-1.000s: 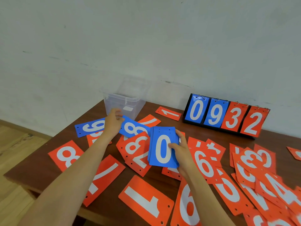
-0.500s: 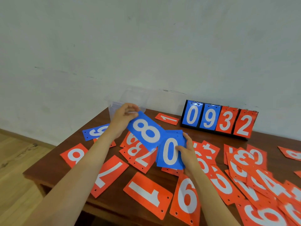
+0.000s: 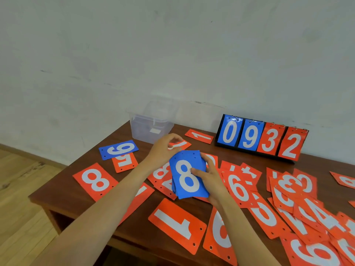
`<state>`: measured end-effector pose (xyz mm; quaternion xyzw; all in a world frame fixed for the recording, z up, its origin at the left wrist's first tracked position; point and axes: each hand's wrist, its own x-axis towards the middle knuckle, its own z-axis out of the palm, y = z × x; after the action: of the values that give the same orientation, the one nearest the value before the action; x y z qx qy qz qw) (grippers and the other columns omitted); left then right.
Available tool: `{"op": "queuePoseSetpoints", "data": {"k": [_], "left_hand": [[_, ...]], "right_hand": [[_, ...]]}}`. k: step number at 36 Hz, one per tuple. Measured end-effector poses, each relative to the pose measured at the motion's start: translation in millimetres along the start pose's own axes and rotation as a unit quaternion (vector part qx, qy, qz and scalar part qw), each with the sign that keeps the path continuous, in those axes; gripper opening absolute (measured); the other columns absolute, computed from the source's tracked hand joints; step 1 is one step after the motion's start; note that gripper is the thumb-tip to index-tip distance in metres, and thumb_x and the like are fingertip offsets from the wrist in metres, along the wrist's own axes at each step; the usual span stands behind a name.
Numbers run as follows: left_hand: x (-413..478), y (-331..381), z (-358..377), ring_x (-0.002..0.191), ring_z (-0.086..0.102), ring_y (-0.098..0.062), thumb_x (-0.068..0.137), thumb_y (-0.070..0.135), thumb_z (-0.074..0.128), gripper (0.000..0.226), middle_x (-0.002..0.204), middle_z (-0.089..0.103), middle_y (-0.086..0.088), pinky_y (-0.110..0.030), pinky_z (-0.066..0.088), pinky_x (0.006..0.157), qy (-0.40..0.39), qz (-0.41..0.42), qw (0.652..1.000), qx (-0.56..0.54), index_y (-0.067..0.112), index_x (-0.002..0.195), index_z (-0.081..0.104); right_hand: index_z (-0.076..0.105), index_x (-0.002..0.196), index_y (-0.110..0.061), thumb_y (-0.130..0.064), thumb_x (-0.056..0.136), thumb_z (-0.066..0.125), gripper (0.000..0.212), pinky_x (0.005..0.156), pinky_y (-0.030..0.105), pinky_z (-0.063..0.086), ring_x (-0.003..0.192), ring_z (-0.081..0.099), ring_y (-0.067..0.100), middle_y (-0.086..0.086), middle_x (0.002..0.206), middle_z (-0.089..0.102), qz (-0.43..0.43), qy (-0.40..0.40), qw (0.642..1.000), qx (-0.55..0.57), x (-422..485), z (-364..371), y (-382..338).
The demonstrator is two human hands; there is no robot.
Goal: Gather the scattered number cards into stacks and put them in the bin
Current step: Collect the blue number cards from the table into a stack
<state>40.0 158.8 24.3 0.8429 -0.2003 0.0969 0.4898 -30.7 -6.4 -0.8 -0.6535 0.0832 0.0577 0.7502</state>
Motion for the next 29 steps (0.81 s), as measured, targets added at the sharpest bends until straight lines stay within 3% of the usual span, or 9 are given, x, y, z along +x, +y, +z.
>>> {"op": "queuePoseSetpoints", "data": {"k": [3, 6, 9, 13, 21, 25, 29], "left_hand": [[9, -32, -19, 0.113, 0.056, -0.019, 0.088, 0.011, 0.060, 0.030, 0.122, 0.059, -0.005, -0.023, 0.043, 0.090, 0.063, -0.087, 0.993, 0.040, 0.009, 0.118, 0.058], [16, -76, -45, 0.120, 0.050, -0.028, 0.087, 0.011, 0.059, 0.044, 0.133, 0.051, -0.014, -0.035, 0.042, 0.095, 0.049, -0.225, 0.966, 0.121, 0.005, 0.130, 0.049], [21, -117, -71, 0.123, 0.045, -0.035, 0.087, 0.014, 0.058, 0.050, 0.136, 0.045, -0.021, -0.037, 0.038, 0.099, 0.011, -0.305, 0.927, 0.219, 0.001, 0.133, 0.043], [32, -152, -97, 0.128, 0.042, -0.032, 0.087, 0.029, 0.062, 0.060, 0.138, 0.045, -0.019, -0.037, 0.031, 0.107, -0.021, -0.354, 0.881, 0.314, 0.005, 0.137, 0.038], [49, -176, -116, 0.139, 0.025, -0.033, 0.076, 0.047, 0.072, 0.094, 0.152, 0.024, -0.012, -0.047, 0.030, 0.109, -0.086, -0.384, 0.846, 0.359, 0.015, 0.148, 0.021], [54, -181, -116, 0.119, 0.046, -0.028, 0.082, 0.055, 0.060, 0.066, 0.131, 0.048, -0.014, -0.040, 0.043, 0.098, -0.104, -0.315, 0.845, 0.420, 0.013, 0.131, 0.050], [48, -173, -102, 0.115, 0.047, -0.027, 0.095, 0.045, 0.043, 0.047, 0.126, 0.051, -0.014, -0.037, 0.041, 0.094, -0.113, -0.250, 0.837, 0.474, 0.011, 0.125, 0.054]], "right_hand": [[0.038, 0.134, -0.034, -0.009, 0.094, 0.054, 0.050, 0.051, 0.029, 0.057, 0.084, 0.069, 0.023, 0.005, 0.120, 0.055, 0.028, 0.019, 0.999, 0.010, 10, 5, 5], [0.038, 0.133, -0.034, -0.010, 0.095, 0.051, 0.047, 0.050, 0.028, 0.057, 0.084, 0.069, 0.022, 0.006, 0.121, 0.055, 0.046, 0.035, 0.998, 0.001, 22, 11, 10], [0.039, 0.131, -0.034, -0.011, 0.095, 0.051, 0.044, 0.051, 0.028, 0.057, 0.085, 0.069, 0.023, 0.004, 0.118, 0.056, 0.055, 0.042, 0.998, -0.011, 33, 19, 14], [0.039, 0.132, -0.031, -0.009, 0.095, 0.050, 0.044, 0.048, 0.026, 0.055, 0.082, 0.068, 0.021, -0.001, 0.108, 0.056, 0.060, 0.036, 0.997, -0.010, 48, 30, 17], [0.041, 0.128, -0.033, -0.010, 0.094, 0.052, 0.042, 0.054, 0.027, 0.057, 0.084, 0.068, 0.019, -0.010, 0.102, 0.056, 0.056, 0.015, 0.998, -0.014, 68, 43, 23], [0.042, 0.128, -0.033, -0.011, 0.094, 0.054, 0.042, 0.054, 0.026, 0.057, 0.086, 0.068, 0.020, -0.011, 0.103, 0.057, 0.059, 0.016, 0.998, -0.012, 71, 43, 25], [0.041, 0.129, -0.033, -0.012, 0.094, 0.054, 0.043, 0.056, 0.028, 0.058, 0.087, 0.068, 0.021, -0.010, 0.104, 0.057, 0.060, 0.020, 0.998, -0.017, 71, 42, 27]]}}
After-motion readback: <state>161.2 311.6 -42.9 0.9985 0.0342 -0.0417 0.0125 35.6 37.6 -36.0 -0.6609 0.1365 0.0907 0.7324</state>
